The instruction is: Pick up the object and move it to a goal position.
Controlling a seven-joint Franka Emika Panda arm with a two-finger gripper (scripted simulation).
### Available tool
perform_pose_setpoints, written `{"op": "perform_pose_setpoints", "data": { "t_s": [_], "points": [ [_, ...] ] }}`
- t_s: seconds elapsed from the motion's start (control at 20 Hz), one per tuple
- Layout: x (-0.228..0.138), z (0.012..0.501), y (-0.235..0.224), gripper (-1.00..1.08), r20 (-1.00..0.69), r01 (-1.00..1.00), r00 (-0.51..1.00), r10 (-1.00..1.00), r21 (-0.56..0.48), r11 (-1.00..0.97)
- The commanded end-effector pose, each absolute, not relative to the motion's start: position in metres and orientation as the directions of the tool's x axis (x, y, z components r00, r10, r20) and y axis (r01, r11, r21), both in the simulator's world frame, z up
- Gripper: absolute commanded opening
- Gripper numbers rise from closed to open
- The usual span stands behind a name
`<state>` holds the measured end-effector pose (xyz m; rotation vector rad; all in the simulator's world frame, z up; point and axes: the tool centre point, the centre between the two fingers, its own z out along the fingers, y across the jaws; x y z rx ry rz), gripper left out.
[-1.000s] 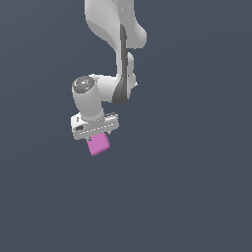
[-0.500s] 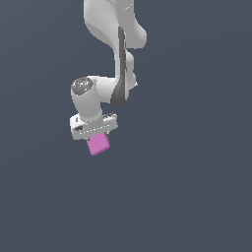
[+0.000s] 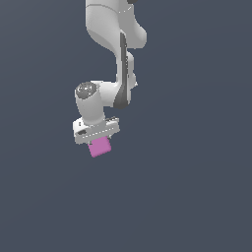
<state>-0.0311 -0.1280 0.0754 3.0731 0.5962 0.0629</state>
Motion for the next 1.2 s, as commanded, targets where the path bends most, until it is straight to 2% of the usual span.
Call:
{"op": "perform_pose_setpoints", "data": {
  "t_s": [0.0,0.15,0.2,0.65,0.7,1.15],
  "points": [
    [-0.046,0.044,-0.138,1.0,0.0,0.358,0.934,0.358,0.0,-0.934],
    [-0.046,0.042,-0.138,1.0,0.0,0.358,0.934,0.358,0.0,-0.934],
    [-0.046,0.042,-0.138,-1.0,0.0,0.358,0.934,0.358,0.0,-0.934],
    [-0.046,0.042,-0.138,-1.0,0.0,0.358,0.934,0.358,0.0,-0.934],
    [-0.024,0.074,-0.13,-1.0,0.053,0.373,0.926,0.374,0.029,-0.928],
    [-0.019,0.096,-0.125,-1.0,0.048,0.371,0.927,0.372,0.027,-0.928]
  ]
}}
